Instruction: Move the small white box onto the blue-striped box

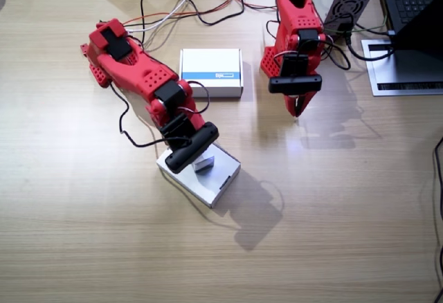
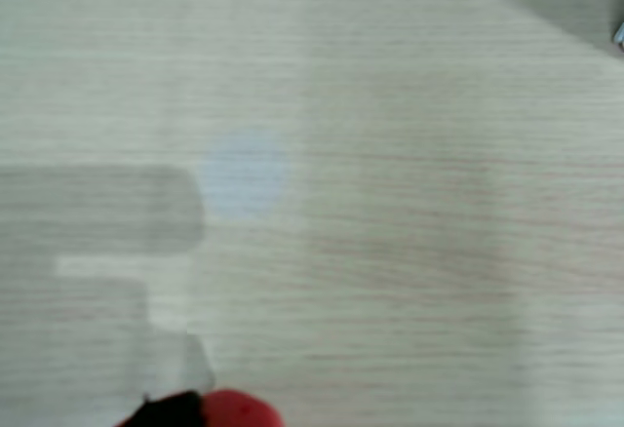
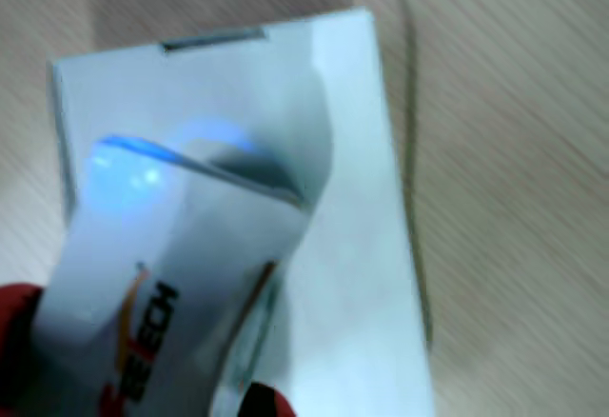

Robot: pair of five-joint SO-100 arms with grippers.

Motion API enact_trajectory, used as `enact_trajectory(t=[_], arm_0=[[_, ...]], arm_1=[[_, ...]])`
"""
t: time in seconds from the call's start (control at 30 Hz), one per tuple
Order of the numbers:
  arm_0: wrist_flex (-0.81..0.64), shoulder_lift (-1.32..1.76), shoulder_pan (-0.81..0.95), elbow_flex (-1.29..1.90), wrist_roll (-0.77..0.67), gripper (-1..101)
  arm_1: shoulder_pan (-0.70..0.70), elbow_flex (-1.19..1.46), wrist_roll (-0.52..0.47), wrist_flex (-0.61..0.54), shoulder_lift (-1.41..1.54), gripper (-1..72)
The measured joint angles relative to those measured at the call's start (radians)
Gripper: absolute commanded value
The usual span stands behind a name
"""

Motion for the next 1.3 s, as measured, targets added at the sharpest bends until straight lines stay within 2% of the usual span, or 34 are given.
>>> enact_trajectory(t=[0.1, 0.17, 0.27, 0.33, 0.4, 0.5, 0.63, 0.77, 0.9, 1.0, 1.2, 1.3], arm_0=[[0.064, 0.002, 0.106, -0.183, -0.107, 0], [0.15, 0.006, 0.201, -0.337, -0.178, 14], [0.245, -0.103, 0.295, -0.621, -0.244, 23], [0.273, -0.233, 0.319, -0.787, -0.282, 27], [0.276, -0.344, 0.354, -0.913, -0.318, 32], [0.276, -0.543, 0.416, -1.094, -0.449, 37], [0.276, -0.85, 0.572, -1.331, -0.583, 43], [0.293, -1.089, 0.687, -1.496, -0.618, 44], [0.296, -1.304, 0.747, -1.66, -0.618, 46], [0.311, -1.494, 0.741, -1.812, -0.618, 46], [0.373, -1.871, 0.721, -2.016, -0.595, 45], [0.411, -1.997, 0.693, -2.095, -0.565, 43]], arm_1=[[0.026, 0.078, 0.014, 0.0, 0.16, 36.1], [0.06, 0.172, 0.026, 0.0, 0.275, 36.6], [0.11, 0.387, 0.035, 0.0, 0.52, 33.7], [0.127, 0.612, 0.051, -0.014, 0.73, 31.0], [0.186, 0.888, 0.051, -0.089, 0.963, 34.3], [0.301, 1.355, 0.041, -0.193, 1.285, 37.5], [0.436, 1.747, -0.032, -0.212, 1.641, 39.7], [0.621, 1.885, -0.137, -0.278, 1.756, 40.4], [0.626, 2.013, -0.15, -0.345, 1.813, 41.7], [0.629, 2.072, -0.156, -0.359, 1.878, 41.9], [0.724, 2.161, -0.245, -0.371, 1.982, 43.2], [0.727, 2.192, -0.25, -0.373, 2.005, 43.4]])
